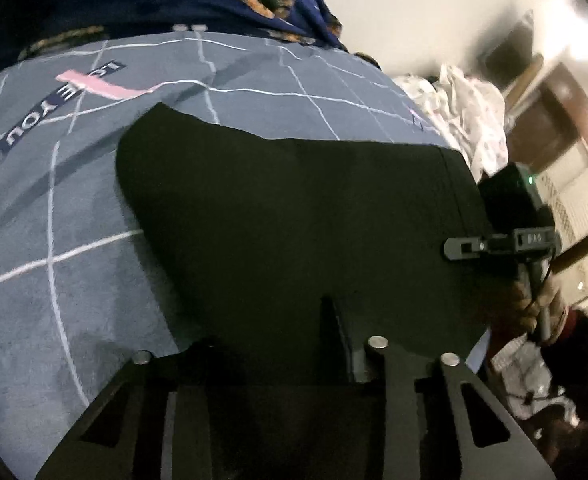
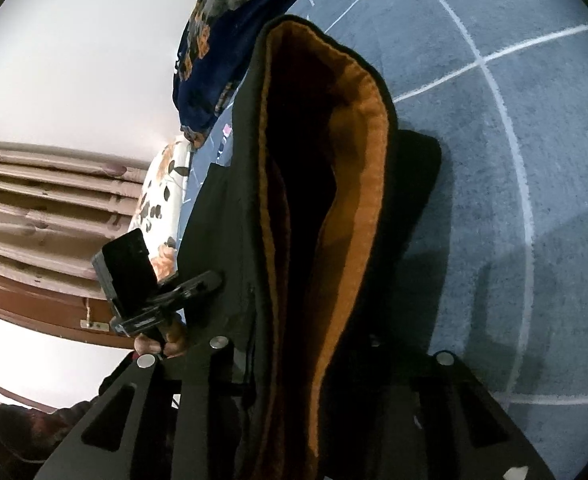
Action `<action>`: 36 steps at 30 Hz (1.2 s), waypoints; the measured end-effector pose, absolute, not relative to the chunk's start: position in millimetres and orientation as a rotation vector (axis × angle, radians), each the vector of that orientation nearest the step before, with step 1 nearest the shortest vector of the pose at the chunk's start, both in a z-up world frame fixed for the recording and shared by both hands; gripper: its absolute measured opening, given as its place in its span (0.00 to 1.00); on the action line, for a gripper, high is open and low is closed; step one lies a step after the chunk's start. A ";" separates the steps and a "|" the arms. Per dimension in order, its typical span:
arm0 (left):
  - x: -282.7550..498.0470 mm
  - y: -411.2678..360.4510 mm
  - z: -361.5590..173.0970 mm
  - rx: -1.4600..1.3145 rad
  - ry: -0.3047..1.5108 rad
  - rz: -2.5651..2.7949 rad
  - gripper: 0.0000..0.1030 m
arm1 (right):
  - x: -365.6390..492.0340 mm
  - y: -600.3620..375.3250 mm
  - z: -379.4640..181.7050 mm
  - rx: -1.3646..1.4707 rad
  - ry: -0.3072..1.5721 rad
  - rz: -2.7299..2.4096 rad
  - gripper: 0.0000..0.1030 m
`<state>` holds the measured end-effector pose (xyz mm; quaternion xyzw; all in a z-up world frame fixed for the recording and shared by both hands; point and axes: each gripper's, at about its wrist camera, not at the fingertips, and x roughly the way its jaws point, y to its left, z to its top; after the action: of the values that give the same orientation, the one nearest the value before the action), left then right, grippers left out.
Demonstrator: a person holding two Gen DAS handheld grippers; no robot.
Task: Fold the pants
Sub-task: 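Move the right gripper with the held pants' end toward the blanket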
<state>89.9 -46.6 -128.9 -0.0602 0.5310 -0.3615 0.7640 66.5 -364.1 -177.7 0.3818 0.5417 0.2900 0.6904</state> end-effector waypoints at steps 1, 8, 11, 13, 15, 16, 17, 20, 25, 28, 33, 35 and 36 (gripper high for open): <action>87.5 -47.4 -127.0 -0.116 1.145 -0.773 0.27 | 65.4 -364.0 -177.4 0.865 1.205 0.646 0.26; 65.8 -55.4 -104.1 0.074 1.049 -0.709 0.23 | 59.0 -359.2 -165.2 0.902 1.143 0.672 0.24; 58.8 -52.0 -95.6 0.142 1.013 -0.682 0.24 | 58.5 -353.1 -161.1 0.902 1.138 0.684 0.24; 55.2 -48.1 -90.2 0.173 0.993 -0.652 0.24 | 59.3 -346.9 -159.6 0.905 1.134 0.692 0.24; 53.6 -42.5 -87.8 0.190 0.980 -0.628 0.23 | 61.1 -339.9 -158.5 0.910 1.130 0.701 0.24; 53.2 -39.9 -85.8 0.202 0.970 -0.611 0.23 | 62.6 -335.4 -157.6 0.913 1.128 0.705 0.24; 52.1 -38.2 -84.8 0.208 0.965 -0.603 0.23 | 64.6 -331.2 -157.2 0.915 1.127 0.708 0.24; 53.2 -29.7 -81.5 0.206 0.958 -0.580 0.23 | 68.3 -319.5 -152.6 0.907 1.126 0.715 0.24; 57.1 -16.8 -76.0 0.203 0.937 -0.548 0.23 | 75.0 -304.2 -141.9 0.887 1.124 0.721 0.24; 58.3 -11.3 -72.3 0.203 0.926 -0.532 0.23 | 75.8 -299.0 -138.9 0.881 1.120 0.724 0.24; 64.4 1.2 -66.2 0.196 0.913 -0.511 0.23 | 84.7 -289.7 -131.2 0.869 1.120 0.733 0.24; 67.8 6.5 -63.9 0.197 0.906 -0.501 0.23 | 89.6 -287.0 -130.0 0.863 1.121 0.738 0.24; 69.5 8.8 -63.1 0.196 0.904 -0.497 0.23 | 92.5 -285.0 -129.4 0.864 1.121 0.740 0.24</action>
<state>69.5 8.8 -63.0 0.0936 0.4314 -0.2374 0.8653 92.5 -285.0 -129.4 0.3875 0.5027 0.3320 0.6978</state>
